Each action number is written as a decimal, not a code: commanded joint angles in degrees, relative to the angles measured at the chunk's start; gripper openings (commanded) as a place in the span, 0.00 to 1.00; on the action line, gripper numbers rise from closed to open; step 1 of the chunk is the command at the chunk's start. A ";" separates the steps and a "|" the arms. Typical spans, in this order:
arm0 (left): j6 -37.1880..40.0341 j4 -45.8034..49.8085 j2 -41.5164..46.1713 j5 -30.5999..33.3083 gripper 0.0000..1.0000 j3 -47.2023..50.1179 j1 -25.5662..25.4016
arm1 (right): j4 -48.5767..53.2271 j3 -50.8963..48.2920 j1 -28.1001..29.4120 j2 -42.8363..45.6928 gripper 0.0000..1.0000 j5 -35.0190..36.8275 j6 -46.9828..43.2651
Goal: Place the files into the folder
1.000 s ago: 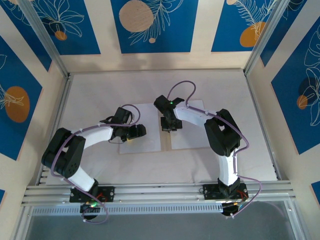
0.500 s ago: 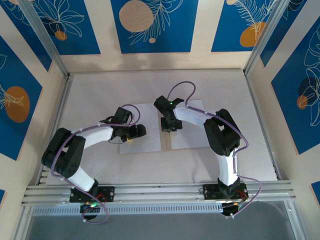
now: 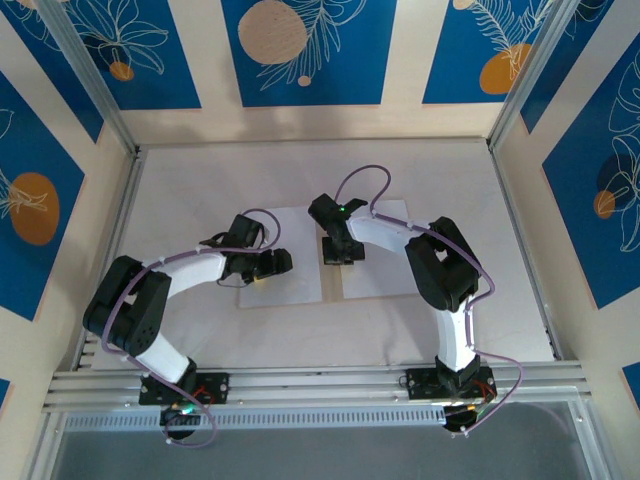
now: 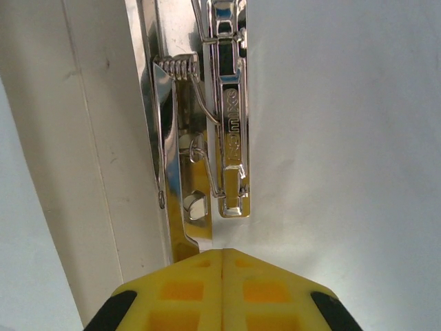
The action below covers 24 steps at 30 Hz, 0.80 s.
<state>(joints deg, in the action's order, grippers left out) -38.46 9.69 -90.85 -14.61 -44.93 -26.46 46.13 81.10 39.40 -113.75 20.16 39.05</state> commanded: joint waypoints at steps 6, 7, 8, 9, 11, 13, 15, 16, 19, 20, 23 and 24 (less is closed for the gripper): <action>0.90 4.37 -1.35 -1.41 0.78 1.25 0.28 | 3.20 2.55 -0.20 -0.80 0.08 -0.67 -1.42; 0.94 4.37 -1.35 -1.41 0.78 1.25 0.27 | 3.63 3.09 -0.31 -0.55 0.08 -0.80 -1.58; 0.93 4.36 -1.35 -1.45 0.78 1.25 0.40 | 3.79 3.59 -0.44 -0.33 0.08 -1.16 -1.77; 0.91 4.39 -1.35 -1.47 0.78 1.24 0.35 | 4.04 3.92 -0.57 -0.18 0.08 -1.39 -1.82; 1.00 4.44 -1.43 -1.45 0.78 1.16 0.28 | 4.66 4.75 -0.63 0.12 0.08 -1.51 -2.08; 1.00 4.37 -1.58 -1.44 0.78 1.10 0.29 | 5.27 5.49 -0.81 0.33 0.08 -1.55 -2.17; 0.98 4.35 -1.78 -1.47 0.78 0.99 0.29 | 5.68 6.11 -0.89 0.47 0.08 -1.85 -2.26; 1.00 4.29 -1.79 -1.47 0.78 0.97 0.33 | 5.86 6.34 -0.89 0.63 0.08 -2.03 -2.43; 1.10 4.48 -1.88 -1.47 0.78 0.72 0.29 | 6.41 6.95 -0.88 1.24 0.09 -2.61 -2.56; 1.04 4.54 -1.84 -1.39 0.78 0.63 0.28 | 6.56 7.13 -0.87 1.45 0.09 -2.67 -2.64; 1.20 4.72 -2.11 -1.30 0.78 0.24 0.40 | 7.29 7.49 -0.88 2.19 0.09 -3.06 -2.75; 1.23 4.77 -2.19 -1.30 0.78 0.12 0.33 | 7.55 7.66 -0.89 2.48 0.10 -3.29 -2.79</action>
<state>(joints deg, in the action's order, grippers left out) -38.44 9.72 -90.91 -14.61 -44.95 -26.46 51.31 87.35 38.59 -113.27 18.85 36.91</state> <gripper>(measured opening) 0.784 0.095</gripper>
